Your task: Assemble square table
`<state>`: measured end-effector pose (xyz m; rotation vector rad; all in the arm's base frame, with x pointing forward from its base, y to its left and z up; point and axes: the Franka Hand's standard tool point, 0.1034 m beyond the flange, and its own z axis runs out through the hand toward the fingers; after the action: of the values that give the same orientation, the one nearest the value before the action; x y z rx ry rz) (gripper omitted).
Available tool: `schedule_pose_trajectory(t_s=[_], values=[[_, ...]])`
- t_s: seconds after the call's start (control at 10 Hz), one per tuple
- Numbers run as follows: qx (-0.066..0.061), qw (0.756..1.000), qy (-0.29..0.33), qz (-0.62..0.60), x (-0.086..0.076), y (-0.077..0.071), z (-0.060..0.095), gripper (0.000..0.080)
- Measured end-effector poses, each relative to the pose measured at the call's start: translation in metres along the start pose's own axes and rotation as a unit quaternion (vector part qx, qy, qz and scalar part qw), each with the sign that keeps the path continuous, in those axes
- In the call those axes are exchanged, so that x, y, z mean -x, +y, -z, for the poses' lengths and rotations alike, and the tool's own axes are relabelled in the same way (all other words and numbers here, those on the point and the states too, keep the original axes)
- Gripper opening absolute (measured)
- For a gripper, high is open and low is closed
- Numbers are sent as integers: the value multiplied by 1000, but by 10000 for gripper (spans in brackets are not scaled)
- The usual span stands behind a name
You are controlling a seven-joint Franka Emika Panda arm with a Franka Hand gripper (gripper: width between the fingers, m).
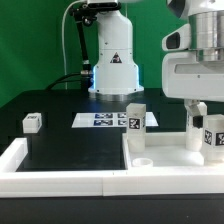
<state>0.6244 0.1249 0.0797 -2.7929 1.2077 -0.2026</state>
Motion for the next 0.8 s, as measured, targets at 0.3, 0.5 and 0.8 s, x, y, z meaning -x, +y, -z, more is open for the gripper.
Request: schedule_pose_trajectory(t_s=[0.3,0.5,0.8], values=[[-6,991,4,136,4,-5,1,649],[-6,976,5,219,4,-4,2,649],[-3,949,6,314,3,-2,2,649]])
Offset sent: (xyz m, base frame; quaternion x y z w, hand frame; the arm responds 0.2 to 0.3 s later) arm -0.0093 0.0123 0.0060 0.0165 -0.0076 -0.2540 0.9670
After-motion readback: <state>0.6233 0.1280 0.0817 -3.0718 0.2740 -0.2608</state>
